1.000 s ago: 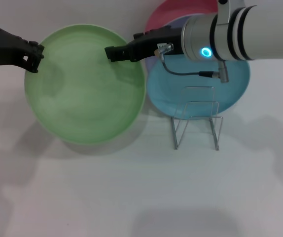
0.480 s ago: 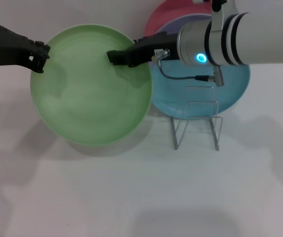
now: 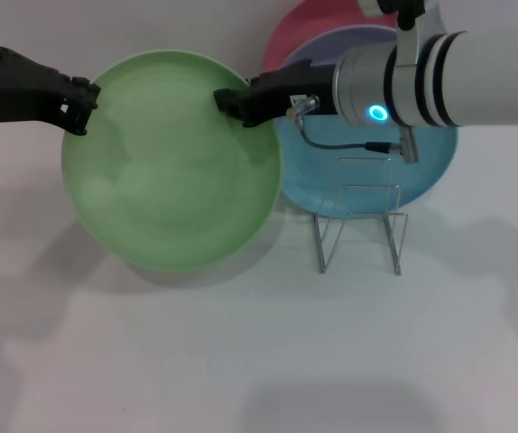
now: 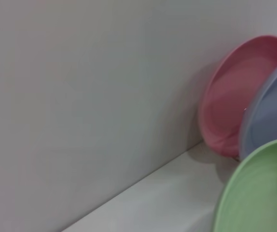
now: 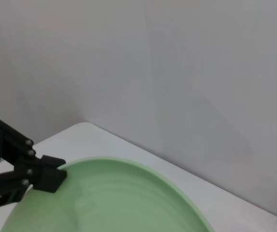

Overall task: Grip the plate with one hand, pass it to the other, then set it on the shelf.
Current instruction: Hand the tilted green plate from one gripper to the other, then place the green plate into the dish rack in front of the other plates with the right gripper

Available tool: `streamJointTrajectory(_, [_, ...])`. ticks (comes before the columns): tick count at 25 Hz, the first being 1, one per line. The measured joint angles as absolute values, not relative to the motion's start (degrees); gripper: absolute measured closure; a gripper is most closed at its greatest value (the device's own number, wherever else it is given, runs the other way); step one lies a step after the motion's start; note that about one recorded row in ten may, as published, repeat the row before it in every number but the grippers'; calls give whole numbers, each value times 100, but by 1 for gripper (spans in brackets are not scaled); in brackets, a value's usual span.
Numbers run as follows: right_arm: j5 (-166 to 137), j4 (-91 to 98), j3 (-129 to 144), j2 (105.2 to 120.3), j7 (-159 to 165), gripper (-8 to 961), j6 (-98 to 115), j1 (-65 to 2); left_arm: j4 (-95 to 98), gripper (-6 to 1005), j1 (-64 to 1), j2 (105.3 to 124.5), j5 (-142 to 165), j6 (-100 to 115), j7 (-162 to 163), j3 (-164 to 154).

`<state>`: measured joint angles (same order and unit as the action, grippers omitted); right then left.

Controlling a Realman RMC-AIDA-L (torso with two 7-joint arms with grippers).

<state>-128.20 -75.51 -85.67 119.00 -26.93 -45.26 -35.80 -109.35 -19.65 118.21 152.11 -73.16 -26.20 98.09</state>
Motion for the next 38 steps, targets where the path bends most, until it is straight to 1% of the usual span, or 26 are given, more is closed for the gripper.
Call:
streamJointTrajectory(2, [-12820,-7625,-8564,11900,-2716,720,-4516,-3488,-10973,952,-1965,11824,15182,-7316,-2619,9798])
streamJointTrajectory(7, [-12810,-7731,-8560,11915,-2844,785,-4395,-3288,-10971,932,-1951,11832,15159,-7311,-2574,9731])
streamJointTrajectory(12, [-12810,-7766,-8560,11917,-2978,806,-4345,-3249,-11007,912,-1948,11837,15158,-7291,-2554,9640])
streamJointTrajectory(17, [-12821,-7916,-8525,11916,-3039,858,-4341,-3152,-11092,693,-1929,11848,15172,-7256,-2544,9609])
streamJointTrajectory(21, [-12864,-8232,-8495,11909,-3116,884,-4330,-2917,-11282,560,-1688,11830,15265,-6715,-2718,9552])
streamJointTrajectory(22, [-12871,-8304,-8504,11908,-3156,888,-4328,-2857,-11329,527,-1553,11827,15282,-6328,-2876,9503])
streamJointTrajectory(23, [-12874,-8387,-8522,11907,-3231,893,-4321,-2779,-11359,526,-1350,11826,15307,-5802,-3064,9430])
streamJointTrajectory(24, [-12874,-8558,-8550,11905,-3415,898,-4264,-2611,-11354,525,-973,11827,15322,-4772,-3310,9280])
streamJointTrajectory(25, [-12874,-8558,-8550,11905,-3415,902,-4264,-2611,-11354,525,-973,11827,15322,-4772,-3310,9280])
streamJointTrajectory(28, [-12864,-8828,-8580,11900,-3696,910,-4124,-2329,-10943,522,-136,11824,15302,-1999,-3406,8806])
streamJointTrajectory(29, [-12847,-8998,-8612,11900,-3816,912,-4075,-2162,-10127,492,281,11821,15281,-71,-3268,8344])
streamJointTrajectory(30, [-12847,-8998,-8612,11900,-3816,914,-4075,-2162,-10127,462,281,11821,15281,-71,-3268,8344])
streamJointTrajectory(33, [-12838,-9250,-8626,11899,-3964,917,-3985,-1909,-8839,372,400,11812,15359,2267,-2847,7938])
streamJointTrajectory(34, [-12797,-9392,-8615,11907,-4143,917,-3902,-1750,-8209,348,322,11808,15451,3394,-2550,7861])
streamJointTrajectory(36, [-12722,-9477,-8596,11910,-4312,917,-3833,-1645,-7173,300,99,11811,15582,4745,-2125,7840])
streamJointTrajectory(38, [-12517,-9583,-8569,11911,-4649,917,-3730,-1489,-6187,253,-181,11821,15618,5591,-1717,7869])
